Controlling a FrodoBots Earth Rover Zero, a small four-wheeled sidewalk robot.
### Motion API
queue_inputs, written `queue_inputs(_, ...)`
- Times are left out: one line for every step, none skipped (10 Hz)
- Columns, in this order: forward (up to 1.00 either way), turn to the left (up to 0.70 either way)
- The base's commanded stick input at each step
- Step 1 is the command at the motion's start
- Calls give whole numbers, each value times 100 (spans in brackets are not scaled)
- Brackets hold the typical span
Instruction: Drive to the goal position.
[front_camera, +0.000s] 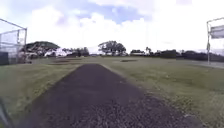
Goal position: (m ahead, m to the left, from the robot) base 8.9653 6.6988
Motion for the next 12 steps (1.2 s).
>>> queue_inputs(85, 29)
queue_inputs(85, 0)
queue_inputs(85, 0)
queue_inputs(85, 0)
queue_inputs(85, 0)
queue_inputs(85, 0)
queue_inputs(85, 0)
queue_inputs(85, 0)
queue_inputs(85, 0)
queue_inputs(85, 0)
queue_inputs(85, 0)
queue_inputs(85, 0)
